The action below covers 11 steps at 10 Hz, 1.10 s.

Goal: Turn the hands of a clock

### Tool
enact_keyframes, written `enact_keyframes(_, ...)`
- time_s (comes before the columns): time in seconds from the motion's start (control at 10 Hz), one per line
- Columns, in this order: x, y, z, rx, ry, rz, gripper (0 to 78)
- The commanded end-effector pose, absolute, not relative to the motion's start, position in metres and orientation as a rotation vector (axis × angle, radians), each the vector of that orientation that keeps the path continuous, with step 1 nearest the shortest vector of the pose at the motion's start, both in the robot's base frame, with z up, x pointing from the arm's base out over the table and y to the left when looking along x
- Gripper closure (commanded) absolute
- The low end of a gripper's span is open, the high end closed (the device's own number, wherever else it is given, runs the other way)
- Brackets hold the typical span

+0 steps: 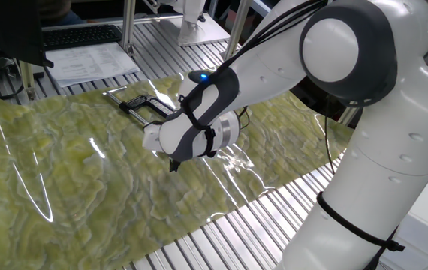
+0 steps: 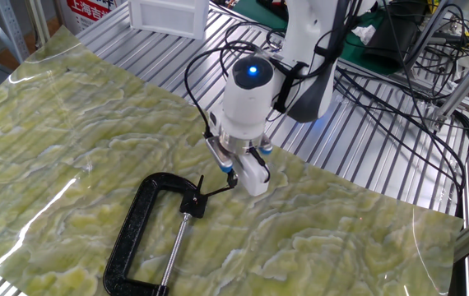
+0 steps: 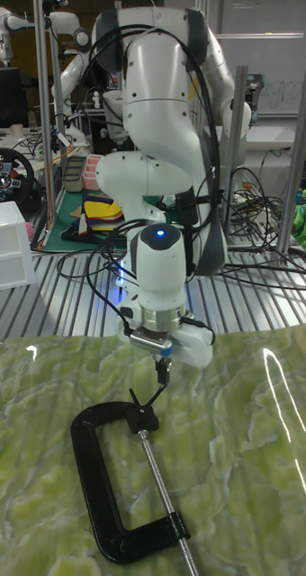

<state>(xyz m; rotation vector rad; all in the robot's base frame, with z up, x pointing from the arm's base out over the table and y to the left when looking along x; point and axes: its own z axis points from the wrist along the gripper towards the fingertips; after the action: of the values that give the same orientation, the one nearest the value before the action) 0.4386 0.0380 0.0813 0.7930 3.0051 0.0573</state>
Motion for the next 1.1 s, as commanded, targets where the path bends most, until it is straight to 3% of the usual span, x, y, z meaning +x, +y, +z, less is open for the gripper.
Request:
enact_keyframes(0.1,0.443,0.042,0.084,0.814,3.004,0.045,77.6)
enact_keyframes(0.3,0.439,0.041,0.087,0.710,3.047,-0.052,77.6)
enact_keyframes(0.7,0.437,0.053,0.098,0.867,3.047,-0.029,77.6)
enact_keyframes(1.1,0.410,0.062,0.099,0.787,3.076,-0.073,77.6)
